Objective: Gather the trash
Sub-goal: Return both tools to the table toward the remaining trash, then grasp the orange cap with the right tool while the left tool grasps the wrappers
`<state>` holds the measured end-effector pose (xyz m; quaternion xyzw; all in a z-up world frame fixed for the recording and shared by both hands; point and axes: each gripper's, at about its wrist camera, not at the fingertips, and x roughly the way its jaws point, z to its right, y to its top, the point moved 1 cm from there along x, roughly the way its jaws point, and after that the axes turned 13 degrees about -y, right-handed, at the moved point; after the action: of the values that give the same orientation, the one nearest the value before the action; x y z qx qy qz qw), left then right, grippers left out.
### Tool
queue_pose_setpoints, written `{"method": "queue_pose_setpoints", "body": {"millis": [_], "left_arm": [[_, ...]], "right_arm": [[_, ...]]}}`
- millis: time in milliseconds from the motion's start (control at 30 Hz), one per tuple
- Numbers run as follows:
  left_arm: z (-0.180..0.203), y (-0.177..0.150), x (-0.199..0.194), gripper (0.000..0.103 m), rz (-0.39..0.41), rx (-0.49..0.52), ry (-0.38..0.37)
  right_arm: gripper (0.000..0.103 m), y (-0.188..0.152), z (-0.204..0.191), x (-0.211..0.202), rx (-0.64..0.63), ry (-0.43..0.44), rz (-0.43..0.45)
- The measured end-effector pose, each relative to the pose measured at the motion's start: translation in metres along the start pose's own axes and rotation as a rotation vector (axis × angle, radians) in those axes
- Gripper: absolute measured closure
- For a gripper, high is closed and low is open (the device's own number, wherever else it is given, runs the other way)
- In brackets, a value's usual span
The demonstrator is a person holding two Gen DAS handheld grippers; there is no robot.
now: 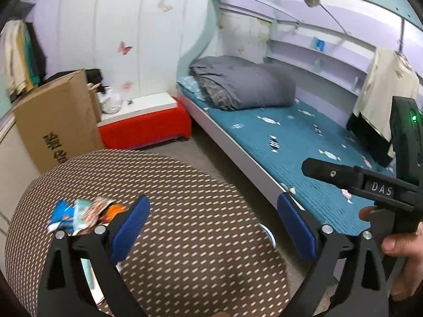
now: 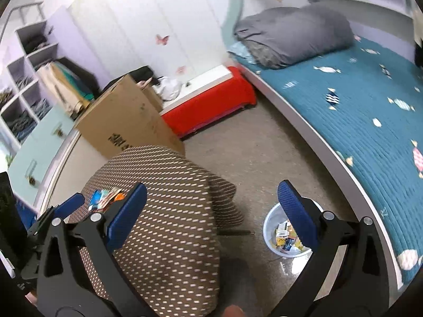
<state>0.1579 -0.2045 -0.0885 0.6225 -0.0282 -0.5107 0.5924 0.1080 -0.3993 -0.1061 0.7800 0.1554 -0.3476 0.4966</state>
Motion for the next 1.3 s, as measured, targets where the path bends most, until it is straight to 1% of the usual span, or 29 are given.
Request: {"method": "queue_pose_setpoints", "body": {"millis": [133, 233, 333, 567, 600, 700, 767, 800, 833, 867, 900, 933, 967, 1100, 1200, 1267, 1300], "left_arm": [[-0.026, -0.015, -0.028, 0.008, 0.037, -0.059, 0.072], [-0.054, -0.032, -0.053, 0.008, 0.061, -0.110, 0.152], [-0.084, -0.049, -0.073, 0.008, 0.068, -0.171, 0.214], [-0.139, -0.077, -0.107, 0.008, 0.080, -0.260, 0.305], [-0.145, -0.080, -0.111, 0.008, 0.084, -0.270, 0.314], [-0.158, -0.087, -0.118, 0.008, 0.088, -0.297, 0.330], [-0.166, -0.094, -0.123, 0.008, 0.089, -0.314, 0.335], [-0.168, -0.095, -0.124, 0.008, 0.090, -0.319, 0.339], [-0.171, -0.098, -0.126, 0.008, 0.090, -0.323, 0.343], [-0.175, -0.100, -0.128, 0.008, 0.088, -0.332, 0.347], [-0.177, -0.101, -0.127, 0.008, 0.087, -0.341, 0.346], [-0.180, -0.103, -0.128, 0.008, 0.086, -0.351, 0.343], [-0.180, -0.103, -0.126, 0.008, 0.085, -0.355, 0.342], [-0.181, -0.101, -0.119, 0.008, 0.076, -0.348, 0.337], [-0.180, -0.096, -0.113, 0.008, 0.076, -0.334, 0.324], [-0.180, -0.091, -0.108, 0.008, 0.074, -0.322, 0.312], [-0.181, -0.087, -0.104, 0.008, 0.071, -0.313, 0.304]], "right_arm": [[0.006, -0.005, -0.040, 0.005, -0.069, 0.020, -0.024], [0.006, -0.007, -0.071, 0.010, -0.127, 0.042, -0.035], [0.006, -0.011, -0.106, 0.020, -0.179, 0.078, -0.060], [0.006, -0.018, -0.184, 0.053, -0.282, 0.124, -0.121], [0.006, -0.019, -0.190, 0.057, -0.292, 0.119, -0.124], [0.006, -0.025, -0.210, 0.080, -0.359, 0.065, -0.128], [0.006, -0.033, -0.218, 0.095, -0.384, 0.043, -0.156], [0.008, -0.036, -0.222, 0.101, -0.397, 0.045, -0.161], [0.014, -0.040, -0.228, 0.107, -0.430, 0.025, -0.161], [0.023, -0.044, -0.231, 0.111, -0.457, 0.004, -0.165], [0.028, -0.047, -0.234, 0.115, -0.475, -0.004, -0.173], [0.035, -0.051, -0.236, 0.120, -0.488, -0.003, -0.186], [0.039, -0.053, -0.237, 0.124, -0.498, -0.005, -0.194], [0.046, -0.058, -0.243, 0.137, -0.518, -0.012, -0.193], [0.054, -0.062, -0.249, 0.147, -0.541, -0.008, -0.204], [0.061, -0.064, -0.252, 0.150, -0.565, -0.019, -0.182], [0.071, -0.064, -0.252, 0.150, -0.571, -0.027, -0.172]]}}
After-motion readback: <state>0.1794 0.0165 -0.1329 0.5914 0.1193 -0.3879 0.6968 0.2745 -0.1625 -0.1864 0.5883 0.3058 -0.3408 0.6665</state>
